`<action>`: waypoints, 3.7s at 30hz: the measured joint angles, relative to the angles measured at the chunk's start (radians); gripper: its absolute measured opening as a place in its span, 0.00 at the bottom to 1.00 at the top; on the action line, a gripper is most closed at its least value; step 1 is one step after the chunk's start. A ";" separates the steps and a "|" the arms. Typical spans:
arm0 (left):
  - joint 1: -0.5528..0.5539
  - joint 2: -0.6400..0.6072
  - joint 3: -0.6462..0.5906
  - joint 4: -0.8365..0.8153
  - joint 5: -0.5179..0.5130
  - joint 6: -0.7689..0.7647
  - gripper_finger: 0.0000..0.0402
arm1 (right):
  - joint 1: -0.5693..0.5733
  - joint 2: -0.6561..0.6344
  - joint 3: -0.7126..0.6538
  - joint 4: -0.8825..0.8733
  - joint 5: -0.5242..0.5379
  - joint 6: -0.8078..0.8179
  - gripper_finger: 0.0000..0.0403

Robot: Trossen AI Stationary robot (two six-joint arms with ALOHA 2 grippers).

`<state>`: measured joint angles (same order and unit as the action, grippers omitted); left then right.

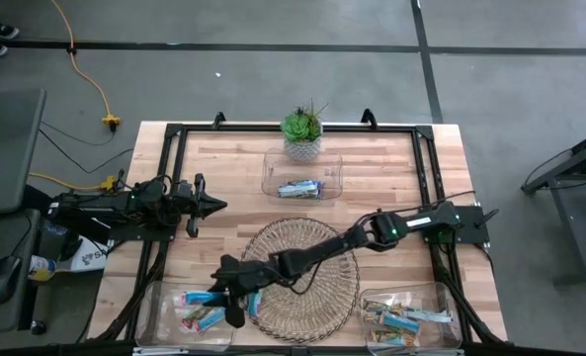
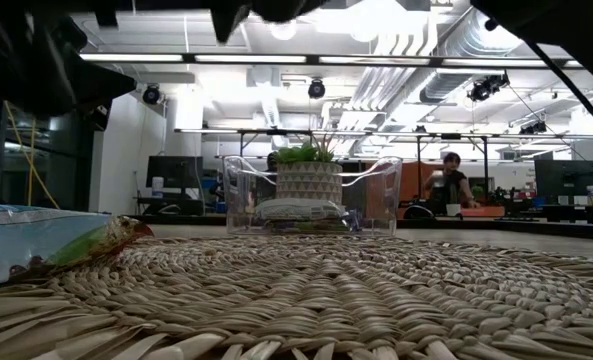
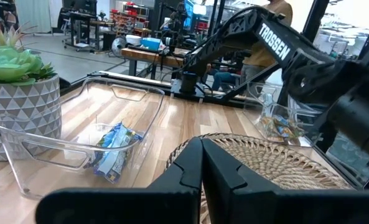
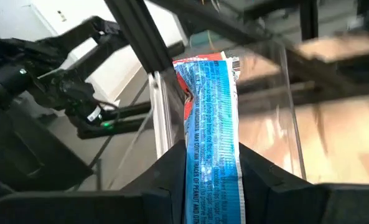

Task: Pick and place Granola Bars by type
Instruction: Put the red granola bar into the bottom left transparent bin

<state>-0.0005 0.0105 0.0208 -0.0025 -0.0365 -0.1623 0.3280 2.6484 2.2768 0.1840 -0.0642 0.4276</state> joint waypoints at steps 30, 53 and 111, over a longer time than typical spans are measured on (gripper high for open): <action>0.000 0.000 0.000 0.000 0.000 0.000 0.00 | 0.004 0.001 0.000 -0.056 -0.047 -0.070 0.32; 0.000 0.000 0.000 0.000 0.000 0.000 0.00 | -0.028 -0.145 0.048 -0.188 -0.083 -0.261 0.46; 0.000 0.000 0.000 0.000 0.000 0.000 0.00 | 0.061 -0.279 -0.428 -0.495 0.152 -1.013 0.56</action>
<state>-0.0005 0.0105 0.0208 -0.0025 -0.0364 -0.1626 0.3893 2.3699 1.8488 -0.3113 0.0875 -0.5850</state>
